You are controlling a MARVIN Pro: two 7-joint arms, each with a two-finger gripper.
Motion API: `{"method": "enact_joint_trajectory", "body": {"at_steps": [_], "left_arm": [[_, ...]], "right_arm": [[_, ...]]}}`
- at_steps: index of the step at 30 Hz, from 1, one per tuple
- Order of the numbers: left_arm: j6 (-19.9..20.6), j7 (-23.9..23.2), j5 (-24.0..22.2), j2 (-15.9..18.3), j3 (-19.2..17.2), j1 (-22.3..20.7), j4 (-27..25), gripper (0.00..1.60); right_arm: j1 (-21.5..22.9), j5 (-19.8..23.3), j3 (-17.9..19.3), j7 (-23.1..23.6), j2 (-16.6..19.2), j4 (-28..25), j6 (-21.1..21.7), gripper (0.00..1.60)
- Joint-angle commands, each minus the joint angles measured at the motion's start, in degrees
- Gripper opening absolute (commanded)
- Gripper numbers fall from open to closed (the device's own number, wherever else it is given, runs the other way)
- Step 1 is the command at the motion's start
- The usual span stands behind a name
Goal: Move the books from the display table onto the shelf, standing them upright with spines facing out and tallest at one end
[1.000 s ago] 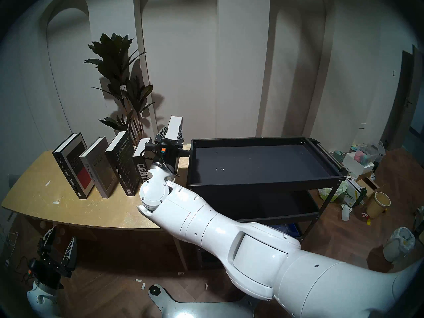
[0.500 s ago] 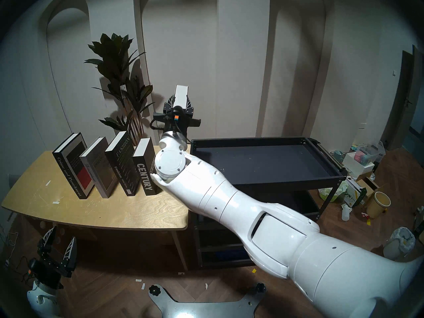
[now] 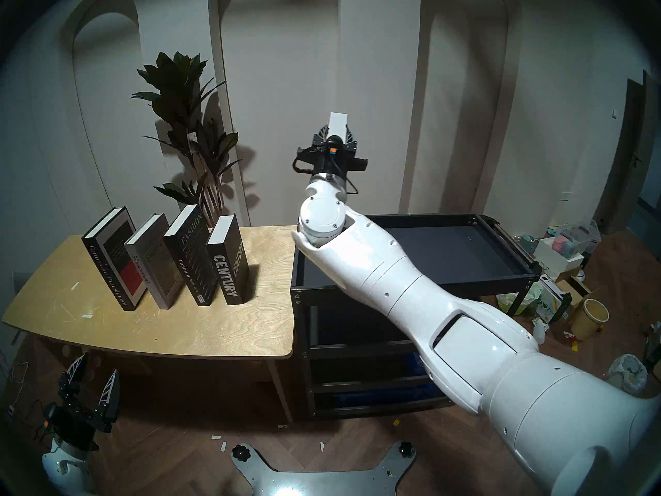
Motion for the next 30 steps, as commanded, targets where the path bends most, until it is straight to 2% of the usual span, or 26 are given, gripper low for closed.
{"method": "enact_joint_trajectory", "body": {"at_steps": [1, 5, 7, 8, 11, 12, 13, 14, 15, 16, 18, 23, 30], "left_arm": [[-0.07, -0.07, -0.01, 0.09, -0.03, -0.13, -0.32, 1.60], [-0.07, -0.06, -0.01, 0.10, -0.02, -0.14, -0.27, 1.60], [-0.07, -0.06, -0.01, 0.10, -0.02, -0.15, -0.24, 1.60], [-0.07, -0.06, -0.01, 0.10, -0.02, -0.16, -0.22, 1.60], [-0.07, -0.07, -0.01, 0.10, -0.02, -0.17, -0.19, 1.60], [-0.07, -0.07, -0.01, 0.10, -0.02, -0.17, -0.18, 1.60], [-0.07, -0.07, -0.01, 0.11, -0.01, -0.18, -0.17, 1.60], [-0.07, -0.07, -0.01, 0.11, -0.01, -0.18, -0.16, 1.60], [-0.07, -0.07, -0.01, 0.11, -0.01, -0.18, -0.15, 1.60], [-0.07, -0.07, -0.01, 0.11, -0.01, -0.19, -0.13, 1.60], [-0.07, -0.07, -0.01, 0.11, -0.01, -0.19, -0.12, 1.60], [-0.07, -0.06, -0.01, 0.11, -0.01, -0.21, -0.05, 1.60], [-0.07, -0.07, -0.02, 0.12, 0.00, -0.25, 0.02, 1.60]], "right_arm": [[-0.01, 1.03, 5.25, 1.81, 6.76, -0.99, 2.64, 0.00], [-0.33, 1.84, 7.52, 2.92, 9.96, -1.35, 4.12, 0.00], [-0.37, 2.05, 8.79, 3.32, 10.00, -1.11, 4.68, 0.00], [-0.63, 2.45, 8.98, 3.97, 12.24, -1.57, 5.24, 0.00], [-1.21, 2.91, 10.78, 4.99, 13.16, -1.37, 6.47, 0.00], [-1.54, 3.18, 10.62, 5.43, 15.08, -1.67, 6.85, 0.00], [-1.73, 3.39, 11.64, 5.89, 14.10, -1.42, 7.27, 0.00], [-2.02, 3.73, 11.41, 6.34, 15.76, -1.71, 7.49, 0.00], [-2.21, 3.89, 12.04, 6.75, 15.42, -1.56, 7.89, 0.00], [-2.63, 4.21, 11.94, 7.46, 17.10, -1.83, 8.28, 0.00], [-3.24, 4.68, 12.79, 8.42, 17.46, -1.67, 8.99, 0.00], [-5.05, 6.08, 13.66, 11.70, 21.62, -2.04, 10.39, 0.00], [-7.06, 7.72, 15.15, 16.45, 25.52, -2.86, 12.09, 0.00]]}}
